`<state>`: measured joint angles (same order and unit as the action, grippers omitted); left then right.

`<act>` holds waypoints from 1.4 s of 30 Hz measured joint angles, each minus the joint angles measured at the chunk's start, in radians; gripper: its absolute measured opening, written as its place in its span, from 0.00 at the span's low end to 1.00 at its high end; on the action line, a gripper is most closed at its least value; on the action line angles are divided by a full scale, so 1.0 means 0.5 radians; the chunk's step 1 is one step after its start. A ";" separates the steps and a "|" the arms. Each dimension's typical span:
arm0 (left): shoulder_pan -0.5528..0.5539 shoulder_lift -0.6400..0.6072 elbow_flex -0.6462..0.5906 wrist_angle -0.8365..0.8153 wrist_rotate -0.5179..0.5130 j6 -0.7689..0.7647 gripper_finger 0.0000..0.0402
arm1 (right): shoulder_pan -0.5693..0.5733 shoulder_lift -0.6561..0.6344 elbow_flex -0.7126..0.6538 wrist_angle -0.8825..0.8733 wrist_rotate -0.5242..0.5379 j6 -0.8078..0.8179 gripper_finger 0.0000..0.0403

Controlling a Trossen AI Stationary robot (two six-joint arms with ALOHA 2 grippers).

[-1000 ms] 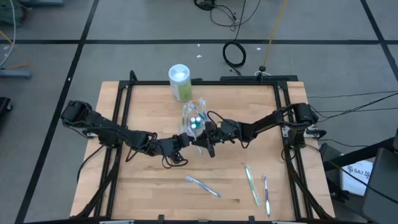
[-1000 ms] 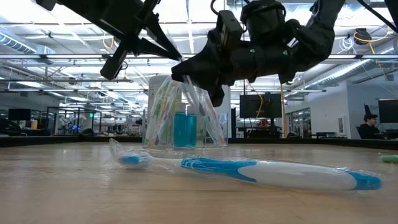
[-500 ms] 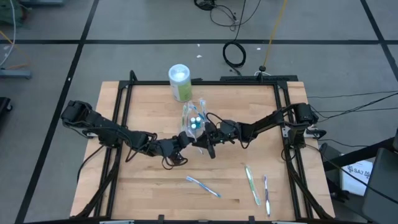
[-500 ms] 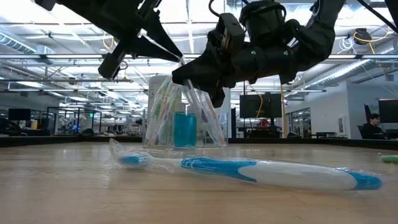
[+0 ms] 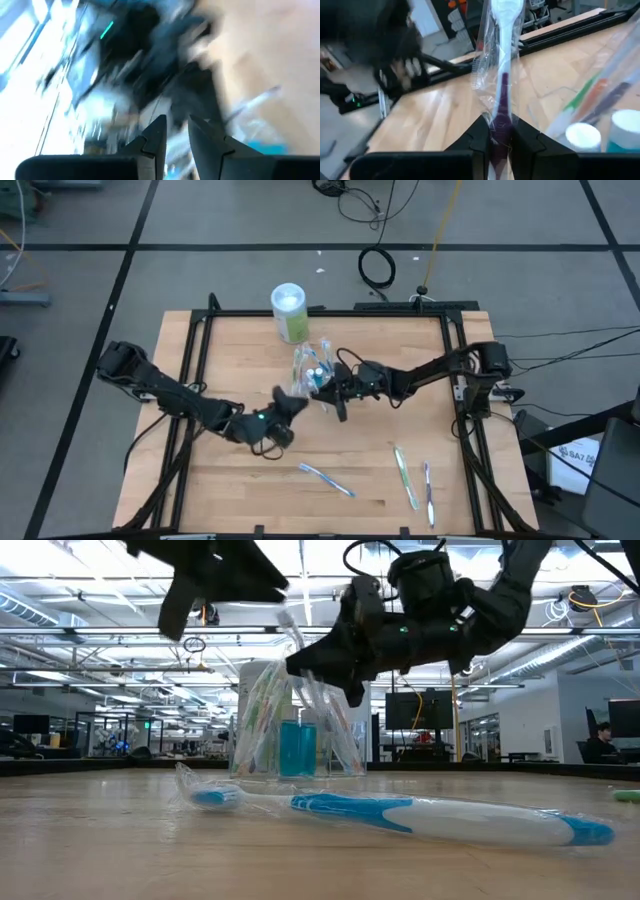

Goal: Pick & Place toothbrushing station
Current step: Put the left violet toothbrush into the left side of the transparent organizer

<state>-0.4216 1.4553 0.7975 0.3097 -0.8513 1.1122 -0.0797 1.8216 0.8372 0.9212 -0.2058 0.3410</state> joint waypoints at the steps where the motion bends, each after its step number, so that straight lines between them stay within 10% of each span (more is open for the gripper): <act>1: -0.022 -0.027 0.000 0.002 -0.123 -0.070 0.22 | -0.001 -0.021 -0.014 -0.004 -0.001 -0.040 0.08; 6: -0.036 -0.254 -0.001 -0.215 -0.186 -0.633 0.22 | 0.044 -0.200 -0.090 0.001 0.000 -0.329 0.08; 18: 0.497 -0.836 -0.047 -0.424 0.992 -1.857 0.22 | 0.124 -0.709 -0.100 -0.033 0.158 -0.812 0.08; 28: 0.816 -0.496 -0.172 0.299 1.456 -2.017 0.22 | 0.122 -0.687 -0.102 -0.161 0.148 -0.750 0.09; 42: 0.826 -0.236 -0.170 0.432 1.498 -1.862 0.22 | 0.086 -0.503 -0.101 -0.063 0.306 -0.706 0.09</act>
<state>-0.0086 1.3373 0.7124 0.5256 -0.1024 0.1810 -0.0369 1.5700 0.7867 0.8897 -0.0526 -0.0120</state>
